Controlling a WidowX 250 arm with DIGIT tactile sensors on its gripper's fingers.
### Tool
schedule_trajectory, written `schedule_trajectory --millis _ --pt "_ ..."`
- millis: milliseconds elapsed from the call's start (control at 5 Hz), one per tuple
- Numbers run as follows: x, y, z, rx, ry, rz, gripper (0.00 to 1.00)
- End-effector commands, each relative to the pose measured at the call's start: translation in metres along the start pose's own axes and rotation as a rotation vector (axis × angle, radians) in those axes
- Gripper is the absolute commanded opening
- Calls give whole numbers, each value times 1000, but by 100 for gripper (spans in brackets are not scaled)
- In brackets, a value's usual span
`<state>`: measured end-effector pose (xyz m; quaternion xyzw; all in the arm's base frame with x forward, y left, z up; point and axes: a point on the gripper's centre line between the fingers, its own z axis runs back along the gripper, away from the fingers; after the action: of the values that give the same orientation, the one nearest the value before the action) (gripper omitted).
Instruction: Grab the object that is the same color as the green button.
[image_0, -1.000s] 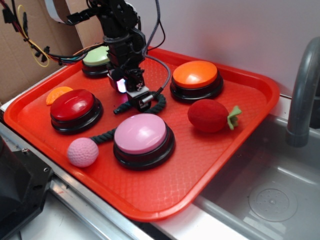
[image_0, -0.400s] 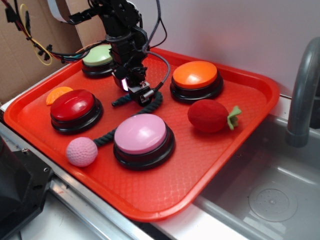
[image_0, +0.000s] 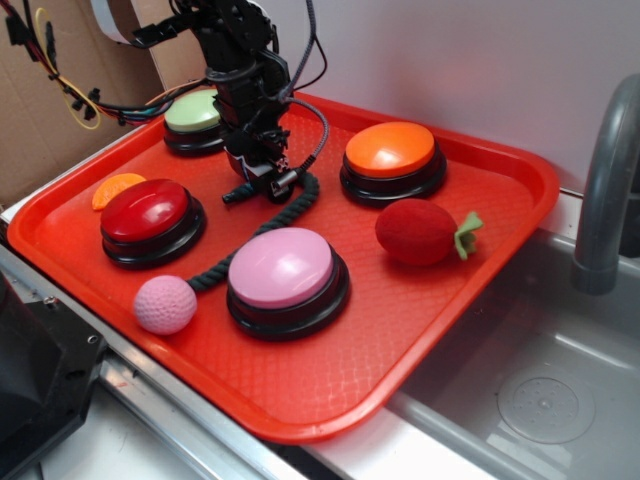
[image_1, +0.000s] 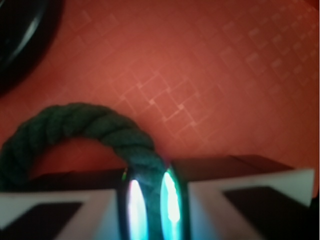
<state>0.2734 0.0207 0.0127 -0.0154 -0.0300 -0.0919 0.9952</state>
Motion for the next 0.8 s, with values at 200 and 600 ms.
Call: schedule_trajectory --millis 200,600 --pt "-9 12 71 45 55 225 0" --pt "-19 21 146 18 -1 297 0"
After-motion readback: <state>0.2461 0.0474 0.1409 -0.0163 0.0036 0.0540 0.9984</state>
